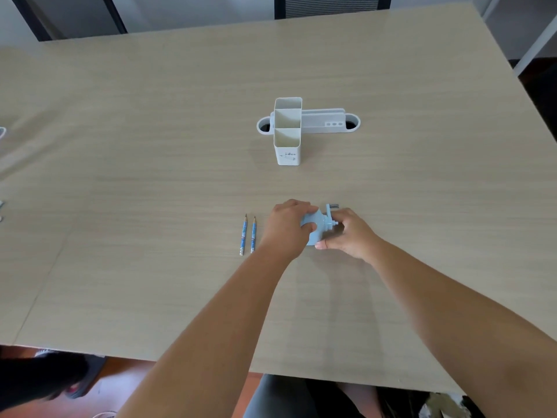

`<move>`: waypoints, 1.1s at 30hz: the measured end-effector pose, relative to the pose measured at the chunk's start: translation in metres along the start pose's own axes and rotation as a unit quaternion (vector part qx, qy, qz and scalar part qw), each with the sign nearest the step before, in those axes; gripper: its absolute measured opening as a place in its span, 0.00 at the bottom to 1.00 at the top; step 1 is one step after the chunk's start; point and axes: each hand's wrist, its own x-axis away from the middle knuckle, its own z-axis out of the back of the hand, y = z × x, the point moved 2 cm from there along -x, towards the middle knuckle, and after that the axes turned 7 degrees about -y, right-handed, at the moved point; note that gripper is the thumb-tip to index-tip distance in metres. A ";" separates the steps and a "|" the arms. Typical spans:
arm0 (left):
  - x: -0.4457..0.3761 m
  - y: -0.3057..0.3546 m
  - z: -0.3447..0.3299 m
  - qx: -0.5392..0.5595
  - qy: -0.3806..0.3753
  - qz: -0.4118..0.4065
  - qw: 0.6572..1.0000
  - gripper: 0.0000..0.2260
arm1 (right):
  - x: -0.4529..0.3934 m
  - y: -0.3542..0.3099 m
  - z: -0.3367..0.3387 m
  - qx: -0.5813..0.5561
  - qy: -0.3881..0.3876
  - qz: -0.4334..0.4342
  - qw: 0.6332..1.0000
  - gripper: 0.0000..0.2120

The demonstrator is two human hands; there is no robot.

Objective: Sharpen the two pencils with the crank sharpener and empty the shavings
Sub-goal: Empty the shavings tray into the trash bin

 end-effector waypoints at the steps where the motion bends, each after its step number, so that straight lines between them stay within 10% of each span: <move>1: 0.000 0.000 0.000 0.003 0.000 -0.001 1.000 0.16 | 0.000 -0.001 0.001 0.001 -0.002 0.001 1.000 0.19; 19: 0.013 0.001 -0.010 -0.097 0.078 -0.121 0.985 0.16 | 0.092 0.062 0.031 -0.217 0.037 -0.024 0.975 0.28; 24: 0.025 0.042 -0.052 -0.156 -0.090 -0.251 0.951 0.33 | 0.144 0.068 0.030 -0.319 0.061 -0.006 0.946 0.28; 33: 0.027 0.142 -0.127 -0.161 -0.213 -0.393 0.880 0.31 | 0.260 0.118 0.037 -0.520 0.202 -0.014 0.830 0.22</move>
